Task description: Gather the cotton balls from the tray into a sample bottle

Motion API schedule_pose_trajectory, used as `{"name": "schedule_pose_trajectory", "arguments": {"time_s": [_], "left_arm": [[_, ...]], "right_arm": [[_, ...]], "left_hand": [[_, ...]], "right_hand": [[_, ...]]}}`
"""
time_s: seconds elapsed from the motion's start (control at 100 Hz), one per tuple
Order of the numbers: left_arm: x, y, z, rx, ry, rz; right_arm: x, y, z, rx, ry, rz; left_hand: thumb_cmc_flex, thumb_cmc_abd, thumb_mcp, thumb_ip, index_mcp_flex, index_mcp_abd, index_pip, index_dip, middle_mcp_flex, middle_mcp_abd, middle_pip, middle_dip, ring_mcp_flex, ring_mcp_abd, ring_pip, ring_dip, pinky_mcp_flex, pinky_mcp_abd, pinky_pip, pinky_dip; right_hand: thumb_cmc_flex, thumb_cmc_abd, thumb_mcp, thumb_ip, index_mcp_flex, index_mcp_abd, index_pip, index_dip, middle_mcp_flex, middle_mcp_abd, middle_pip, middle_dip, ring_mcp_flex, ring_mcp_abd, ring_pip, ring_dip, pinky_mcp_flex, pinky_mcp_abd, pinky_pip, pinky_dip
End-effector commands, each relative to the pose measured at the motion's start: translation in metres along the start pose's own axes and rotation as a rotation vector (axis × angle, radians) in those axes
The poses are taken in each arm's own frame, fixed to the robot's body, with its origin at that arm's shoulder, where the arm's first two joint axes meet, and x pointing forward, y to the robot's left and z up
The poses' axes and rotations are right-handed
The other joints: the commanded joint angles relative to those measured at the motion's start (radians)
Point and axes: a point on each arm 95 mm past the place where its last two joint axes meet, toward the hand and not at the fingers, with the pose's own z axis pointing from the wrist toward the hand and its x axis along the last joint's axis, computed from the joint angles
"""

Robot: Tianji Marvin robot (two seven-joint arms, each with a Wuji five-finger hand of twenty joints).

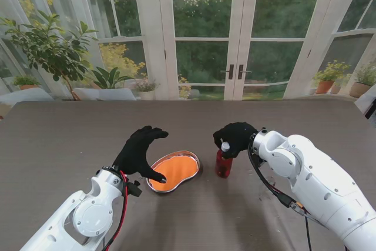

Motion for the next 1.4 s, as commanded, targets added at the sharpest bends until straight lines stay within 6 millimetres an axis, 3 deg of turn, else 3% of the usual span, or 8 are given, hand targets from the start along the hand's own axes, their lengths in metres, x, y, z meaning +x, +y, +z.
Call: {"name": "schedule_pose_trajectory", "arguments": {"time_s": [0.0,0.32,0.49,0.67,0.78,0.92,1.02,1.39], "left_arm": [[0.0,0.003,0.0,-0.021,-0.003,-0.004],[0.0,0.003,0.0,-0.02,-0.005,-0.002],[0.0,0.003,0.0,-0.021,-0.003,0.0],[0.0,0.002,-0.001,-0.016,-0.004,-0.002],[0.0,0.002,-0.001,-0.007,-0.004,-0.005],[0.001,0.002,-0.002,0.005,-0.002,-0.019],[0.001,0.001,-0.002,0.02,-0.002,-0.035],[0.008,-0.004,-0.004,0.096,0.016,-0.106]], "right_arm": [[0.0,-0.005,-0.001,0.023,0.0,-0.009],[0.0,-0.003,-0.001,-0.001,-0.007,-0.024],[-0.001,0.001,-0.003,-0.014,-0.014,-0.037],[-0.002,0.012,-0.007,-0.05,-0.036,-0.02],[-0.002,0.022,-0.012,-0.106,-0.077,0.019],[0.002,0.026,-0.022,-0.227,-0.149,0.192],[0.007,0.024,-0.028,-0.319,-0.188,0.299],[0.015,0.005,-0.047,-0.494,-0.232,0.621]], "left_hand": [[-0.001,1.003,-0.025,0.038,0.009,-0.09,0.008,0.005,0.008,-0.005,0.001,0.012,-0.007,-0.005,0.006,0.01,0.006,-0.012,-0.028,0.01],[0.0,1.0,-0.025,0.038,0.01,-0.091,0.008,0.007,0.012,-0.005,0.001,0.016,-0.007,-0.005,0.006,0.01,0.007,-0.012,-0.029,0.011],[-0.001,1.001,-0.026,0.038,0.009,-0.09,0.007,0.007,0.01,-0.005,0.0,0.016,-0.007,-0.004,0.007,0.01,0.007,-0.012,-0.029,0.011],[-0.003,1.003,-0.028,0.038,0.003,-0.093,0.005,0.006,0.003,-0.009,-0.003,0.015,-0.009,-0.005,0.006,0.01,0.007,-0.012,-0.03,0.011],[-0.003,1.005,-0.029,0.038,-0.002,-0.095,0.002,0.005,-0.004,-0.011,-0.005,0.013,-0.009,-0.003,0.005,0.01,0.007,-0.011,-0.029,0.012],[-0.002,1.008,-0.03,0.038,-0.012,-0.097,-0.002,0.003,-0.015,-0.015,-0.009,0.011,-0.01,-0.004,0.003,0.009,0.009,-0.013,-0.029,0.012],[-0.001,1.01,-0.031,0.039,-0.024,-0.096,-0.007,0.001,-0.026,-0.015,-0.012,0.008,-0.012,-0.004,0.002,0.009,0.008,-0.015,-0.029,0.012],[0.022,1.014,0.02,0.06,-0.063,-0.085,-0.025,-0.011,-0.064,-0.028,-0.02,-0.005,-0.015,-0.007,-0.008,0.009,0.017,-0.024,-0.027,0.011]], "right_hand": [[-0.044,-0.049,0.044,0.036,-0.013,0.017,-0.03,0.016,-0.042,-0.027,0.018,-0.002,0.0,0.012,-0.02,-0.019,-0.02,0.043,0.0,0.028],[-0.169,-0.046,0.009,0.014,-0.129,0.047,-0.158,-0.023,-0.219,-0.003,-0.01,-0.01,-0.082,0.027,-0.097,-0.014,-0.106,0.042,-0.008,0.041],[-0.253,-0.011,-0.025,0.009,-0.222,0.057,-0.25,-0.061,-0.351,0.035,-0.108,-0.1,-0.183,0.054,-0.146,-0.031,-0.157,0.041,-0.022,0.05],[-0.348,0.166,-0.138,0.022,-0.358,0.033,-0.319,-0.118,-0.523,0.058,-0.246,-0.266,-0.361,0.116,-0.309,-0.131,-0.265,0.055,-0.103,0.052],[-0.356,0.313,-0.249,0.043,-0.381,0.007,-0.331,-0.118,-0.56,0.053,-0.28,-0.331,-0.448,0.149,-0.477,-0.243,-0.34,0.078,-0.224,-0.004],[-0.311,0.386,-0.331,0.065,-0.358,-0.017,-0.336,-0.11,-0.528,0.045,-0.322,-0.383,-0.497,0.186,-0.641,-0.345,-0.412,0.116,-0.368,-0.098],[-0.268,0.387,-0.315,0.076,-0.287,-0.032,-0.322,-0.105,-0.455,0.034,-0.346,-0.411,-0.486,0.186,-0.691,-0.377,-0.421,0.123,-0.406,-0.137],[-0.074,0.239,0.064,0.154,-0.185,-0.034,-0.29,-0.127,-0.36,0.017,-0.386,-0.456,-0.484,0.171,-0.78,-0.445,-0.445,0.097,-0.469,-0.254]]}}
